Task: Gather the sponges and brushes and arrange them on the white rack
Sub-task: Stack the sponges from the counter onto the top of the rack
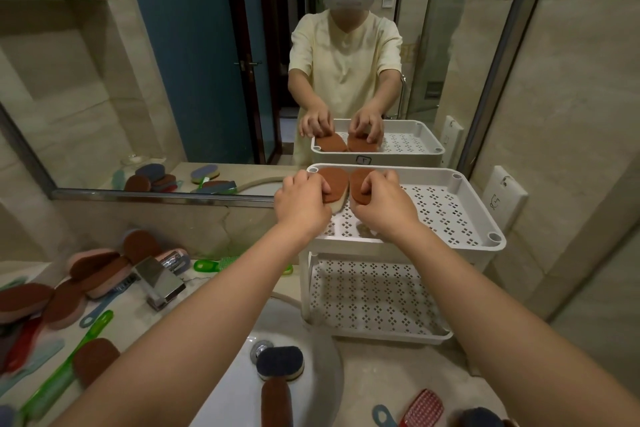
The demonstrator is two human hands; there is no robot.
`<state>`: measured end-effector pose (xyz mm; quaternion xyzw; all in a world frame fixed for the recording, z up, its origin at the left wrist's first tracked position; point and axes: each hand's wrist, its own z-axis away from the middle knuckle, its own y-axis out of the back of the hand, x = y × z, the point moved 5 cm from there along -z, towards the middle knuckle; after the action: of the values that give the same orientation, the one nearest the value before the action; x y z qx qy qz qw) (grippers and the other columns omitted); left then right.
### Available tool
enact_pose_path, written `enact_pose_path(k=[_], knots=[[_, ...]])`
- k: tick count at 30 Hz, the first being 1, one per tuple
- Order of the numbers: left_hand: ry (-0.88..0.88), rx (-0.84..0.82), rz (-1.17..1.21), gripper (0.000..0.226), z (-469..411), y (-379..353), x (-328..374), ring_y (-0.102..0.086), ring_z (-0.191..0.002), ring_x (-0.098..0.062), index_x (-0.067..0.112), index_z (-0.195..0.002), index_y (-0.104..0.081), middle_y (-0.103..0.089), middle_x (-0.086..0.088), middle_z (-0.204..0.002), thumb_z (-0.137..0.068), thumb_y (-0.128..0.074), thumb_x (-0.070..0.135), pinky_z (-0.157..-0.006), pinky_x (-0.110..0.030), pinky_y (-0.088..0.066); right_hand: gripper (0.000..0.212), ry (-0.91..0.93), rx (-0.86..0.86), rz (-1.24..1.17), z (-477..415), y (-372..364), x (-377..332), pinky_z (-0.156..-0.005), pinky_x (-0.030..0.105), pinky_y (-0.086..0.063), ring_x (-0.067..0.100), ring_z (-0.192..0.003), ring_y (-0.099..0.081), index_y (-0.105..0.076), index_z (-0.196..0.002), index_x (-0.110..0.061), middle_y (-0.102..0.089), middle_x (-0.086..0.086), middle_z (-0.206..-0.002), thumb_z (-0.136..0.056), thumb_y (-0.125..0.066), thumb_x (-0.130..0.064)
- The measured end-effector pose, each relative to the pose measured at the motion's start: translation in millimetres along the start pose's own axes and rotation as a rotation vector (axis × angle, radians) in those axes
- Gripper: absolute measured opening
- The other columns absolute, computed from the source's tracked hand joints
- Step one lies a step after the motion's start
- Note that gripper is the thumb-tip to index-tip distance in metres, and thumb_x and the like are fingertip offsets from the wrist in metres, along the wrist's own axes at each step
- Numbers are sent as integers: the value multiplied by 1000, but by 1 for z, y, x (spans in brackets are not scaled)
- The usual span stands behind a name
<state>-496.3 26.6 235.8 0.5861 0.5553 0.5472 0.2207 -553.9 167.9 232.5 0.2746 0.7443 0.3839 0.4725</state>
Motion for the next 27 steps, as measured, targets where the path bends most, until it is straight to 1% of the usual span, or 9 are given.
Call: enact_pose_path(k=[3,5,8,11,13,19,22,24,27], knots=[[22,-95,119,37,1,2,-3,-40,-121,-19,33,-117,-59,-50,6,-125,-80,-64,32,-96,-35,-38,24,-6,-49,6,5,5,-3,-81,37,-49,23,-101,-53,-53,-100,-21,-46,2,-117,-80,-62,-30],[43,-70,265,35,6,5,-7,-44,-120,-16,33,-118,-61,-54,8,-124,-83,-63,30,-97,-34,-42,26,37,7,5,12,9,-11,-88,35,-45,21,-113,-47,-57,-104,-22,-48,0,-119,-79,-60,-31],[97,71,613,25,23,13,-18,-52,-114,-8,32,-112,-61,-58,10,-121,-89,-58,22,-91,-28,-45,28,143,97,-157,30,14,-30,-83,30,-44,13,-110,-49,-59,-107,-25,-50,-6,-119,-79,-58,-26],[159,203,818,23,46,22,-36,-55,-106,0,34,-105,-60,-60,15,-112,-92,-55,16,-78,-17,-43,24,342,165,-397,57,15,-58,-82,15,-43,-7,-98,-50,-60,-104,-27,-55,-12,-110,-81,-58,-18],[173,265,892,27,62,26,-49,-56,-102,1,34,-104,-59,-61,17,-107,-91,-55,10,-78,-14,-43,24,452,185,-489,76,8,-74,-84,14,-44,-5,-98,-52,-63,-104,-20,-58,-9,-107,-83,-57,-9],[272,320,877,33,111,16,-102,-58,-99,-1,32,-104,-58,-62,14,-104,-89,-53,2,-86,-21,-47,27,635,130,-514,117,-37,-102,-81,32,-52,10,-94,-59,-65,-102,-10,-64,-1,-100,-79,-52,-2],[353,297,852,32,131,2,-130,-59,-100,-3,33,-102,-57,-63,14,-104,-90,-55,3,-87,-22,-48,27,732,75,-477,131,-63,-113,-78,33,-51,14,-95,-60,-65,-101,-9,-64,0,-101,-79,-50,-6],[389,287,851,32,143,-6,-146,-60,-100,-5,29,-102,-58,-63,12,-104,-88,-54,0,-86,-17,-48,29,708,-7,-489,136,-86,-115,-80,34,-51,15,-98,-60,-65,-102,-9,-63,1,-104,-78,-50,-6],[461,218,824,32,159,-21,-171,-60,-95,-6,25,-104,-57,-62,11,-100,-88,-51,-2,-81,-11,-45,31,560,-148,-475,139,-128,-105,-86,33,-49,13,-103,-58,-65,-108,-13,-61,-1,-111,-80,-53,-5]])
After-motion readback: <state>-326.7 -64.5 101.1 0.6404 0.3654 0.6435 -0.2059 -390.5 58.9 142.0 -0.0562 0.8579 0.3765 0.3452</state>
